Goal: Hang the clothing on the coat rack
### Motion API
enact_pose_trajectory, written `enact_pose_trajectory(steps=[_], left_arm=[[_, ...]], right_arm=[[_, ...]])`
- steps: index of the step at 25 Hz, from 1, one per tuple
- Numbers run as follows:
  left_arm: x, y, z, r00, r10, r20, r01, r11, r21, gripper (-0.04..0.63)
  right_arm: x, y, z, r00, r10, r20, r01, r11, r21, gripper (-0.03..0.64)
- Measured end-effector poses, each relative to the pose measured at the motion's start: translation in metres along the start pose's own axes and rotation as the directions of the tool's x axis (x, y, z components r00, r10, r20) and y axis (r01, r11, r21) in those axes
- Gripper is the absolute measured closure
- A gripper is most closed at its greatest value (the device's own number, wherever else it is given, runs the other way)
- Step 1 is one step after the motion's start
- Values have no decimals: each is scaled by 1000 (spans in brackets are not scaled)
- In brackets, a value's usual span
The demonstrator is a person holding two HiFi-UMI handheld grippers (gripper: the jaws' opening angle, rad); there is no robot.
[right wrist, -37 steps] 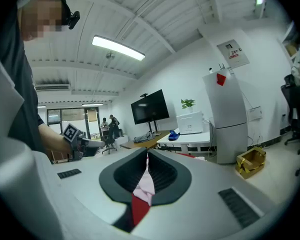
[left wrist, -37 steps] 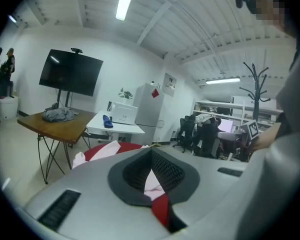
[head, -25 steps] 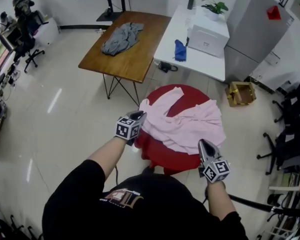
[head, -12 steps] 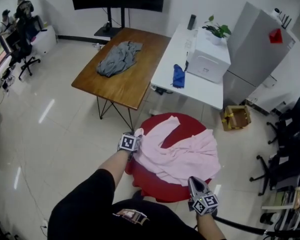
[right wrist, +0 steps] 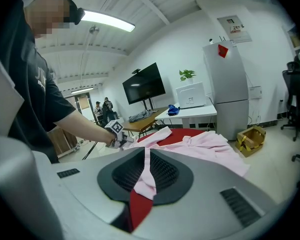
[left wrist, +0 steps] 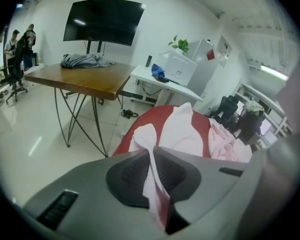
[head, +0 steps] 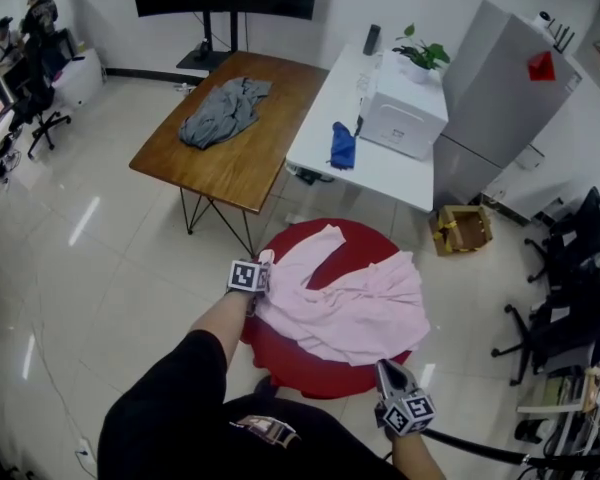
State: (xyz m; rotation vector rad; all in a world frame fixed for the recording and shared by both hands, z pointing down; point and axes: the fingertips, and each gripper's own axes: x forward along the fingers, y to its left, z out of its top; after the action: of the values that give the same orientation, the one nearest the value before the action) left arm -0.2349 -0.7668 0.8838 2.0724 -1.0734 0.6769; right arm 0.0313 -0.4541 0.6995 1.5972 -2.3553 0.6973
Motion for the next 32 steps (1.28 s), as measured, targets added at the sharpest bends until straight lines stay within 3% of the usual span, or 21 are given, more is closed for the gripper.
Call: enact_pose_trajectory(steps=[3,5,9,13,16,19,24,28,32], left_arm=[[-18,-24,19,991,-93,93,93,996,7,580],[-41,-51,36,970,-171,171,171,985,16,580],[-98,-110,67,907,-293,303,288,956,63,581],[-157,-181,93,848,-378,370,338,926,170,581],[-202,-239,116,789,-457,411,396,890,227,581],[-240,-296,141,712,-552,433,471,834,287,581],[-299,-399,166,573,-703,422,573,712,407,582],[-346,-487,174,482,-786,387,608,618,499,583],[-392,-571,185,405,-839,363,610,544,576,583]], right_arm=[[-10,-8,2,1000,-7,12,8,1000,-2,577],[-18,-12,4,1000,-7,24,7,1000,-1,578],[-38,-19,18,997,3,83,-3,1000,-6,578],[-72,-25,43,986,-11,168,14,1000,-13,578],[-109,-25,67,970,-43,238,49,999,-20,577],[-150,-24,95,947,-85,309,97,995,-23,578],[-225,-19,126,903,-149,404,174,984,-27,577],[-294,-12,153,857,-179,484,229,972,-45,577],[-370,-8,177,814,-198,546,284,956,-76,577]])
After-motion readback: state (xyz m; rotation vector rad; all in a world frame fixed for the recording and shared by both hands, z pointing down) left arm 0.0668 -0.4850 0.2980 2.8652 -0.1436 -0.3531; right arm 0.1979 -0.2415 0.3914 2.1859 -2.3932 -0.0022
